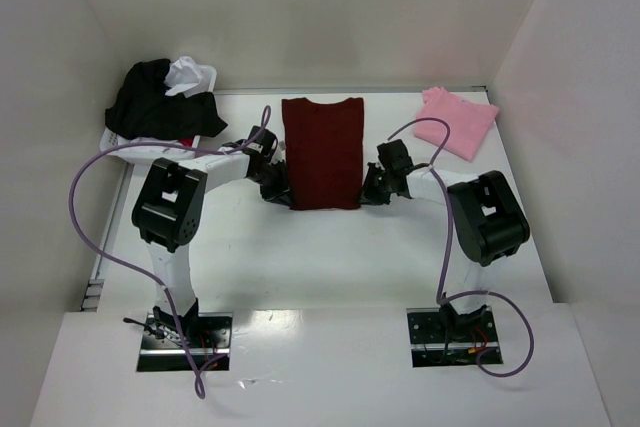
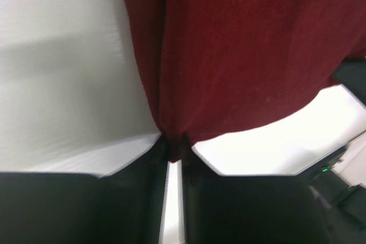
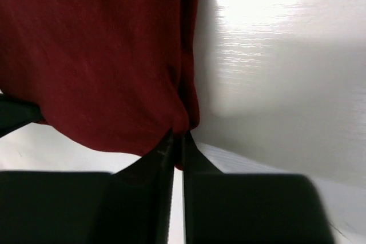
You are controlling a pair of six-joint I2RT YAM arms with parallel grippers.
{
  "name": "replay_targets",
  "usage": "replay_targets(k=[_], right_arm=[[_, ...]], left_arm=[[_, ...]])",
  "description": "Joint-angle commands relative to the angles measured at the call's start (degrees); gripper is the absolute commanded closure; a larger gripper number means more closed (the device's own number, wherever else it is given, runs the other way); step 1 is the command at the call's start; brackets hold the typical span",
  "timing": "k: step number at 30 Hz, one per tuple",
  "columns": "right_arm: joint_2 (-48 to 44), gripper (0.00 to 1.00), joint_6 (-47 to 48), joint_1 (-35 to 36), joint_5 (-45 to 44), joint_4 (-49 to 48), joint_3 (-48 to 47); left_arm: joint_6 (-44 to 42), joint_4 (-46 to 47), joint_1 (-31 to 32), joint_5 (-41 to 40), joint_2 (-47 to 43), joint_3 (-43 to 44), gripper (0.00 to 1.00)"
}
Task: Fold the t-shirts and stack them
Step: Grab one side of the 2/3 rectangular tshirt with both arms, then fold the long partially folded tshirt into a neat square
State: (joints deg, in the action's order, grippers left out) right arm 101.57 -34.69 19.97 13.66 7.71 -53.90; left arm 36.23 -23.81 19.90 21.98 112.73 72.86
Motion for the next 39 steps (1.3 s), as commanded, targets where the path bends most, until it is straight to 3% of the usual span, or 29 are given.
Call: replay_targets(k=[1, 2, 11, 19, 27, 31, 39], right_arm=[[1.1, 0.96, 0.2, 0.9, -0.9, -1.6, -1.6], [0.7, 0.99, 0.2, 0.9, -1.3, -1.6, -1.4], [-7.6, 1.0, 0.2, 0.9, -2.9, 2.7, 3.0], [-14.0, 1.0, -2.7, 5.8, -1.8, 8.8, 5.2], [-26.0, 1.0, -4.6, 9.6, -4.9, 17.4, -0.8], [-24.1, 1.0, -3.0, 7.8, -5.7, 18.9, -9.5], [-4.7, 1.0, 1.8, 3.5, -2.8, 14.8, -26.1]], left_arm=[[-0.9, 0.1, -0.1, 0.6, 0.8, 0.2, 0.95], [-0.9, 0.1, -0.1, 0.3, 0.8, 0.0, 1.0], [-0.9, -2.0, 0.0, -0.4, -5.2, -5.0, 1.0], [-0.3, -9.5, 2.9, -2.0, -15.5, -10.5, 1.0], [4.1, -17.5, 3.7, -5.0, -30.9, -6.8, 1.0], [3.2, -18.6, -1.3, -3.5, -32.1, -0.2, 1.0], [-2.9, -19.0, -7.8, 2.1, -14.9, 14.1, 1.0]])
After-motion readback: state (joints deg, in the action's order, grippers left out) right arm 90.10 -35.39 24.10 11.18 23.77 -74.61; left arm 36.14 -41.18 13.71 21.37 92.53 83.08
